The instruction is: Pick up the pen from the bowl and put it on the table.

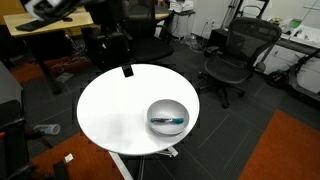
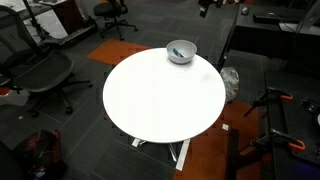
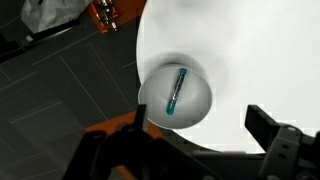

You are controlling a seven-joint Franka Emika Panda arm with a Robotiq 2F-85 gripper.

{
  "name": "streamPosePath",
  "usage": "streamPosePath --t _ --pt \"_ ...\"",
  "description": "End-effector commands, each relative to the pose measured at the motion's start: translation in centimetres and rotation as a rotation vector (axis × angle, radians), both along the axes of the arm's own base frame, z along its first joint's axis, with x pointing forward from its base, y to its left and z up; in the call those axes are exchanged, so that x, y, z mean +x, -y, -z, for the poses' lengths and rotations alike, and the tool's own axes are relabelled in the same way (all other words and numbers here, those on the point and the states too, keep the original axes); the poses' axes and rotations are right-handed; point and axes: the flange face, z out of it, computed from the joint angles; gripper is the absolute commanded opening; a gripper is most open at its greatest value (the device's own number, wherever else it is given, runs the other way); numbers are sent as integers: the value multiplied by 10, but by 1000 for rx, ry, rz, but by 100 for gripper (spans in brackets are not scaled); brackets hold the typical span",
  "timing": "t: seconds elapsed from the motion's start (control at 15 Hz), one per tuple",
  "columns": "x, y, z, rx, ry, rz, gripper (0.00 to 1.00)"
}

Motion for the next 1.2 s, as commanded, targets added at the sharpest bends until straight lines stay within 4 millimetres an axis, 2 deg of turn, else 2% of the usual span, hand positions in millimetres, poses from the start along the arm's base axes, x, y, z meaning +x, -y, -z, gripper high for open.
streamPosePath --t 0.0,0.33,0.67,1.13 --pt "38 18 25 -7 4 46 100" --pt "65 38 74 14 -43 72 100" --pt "90 44 118 41 -6 92 100" --pt "114 62 171 70 4 139 100"
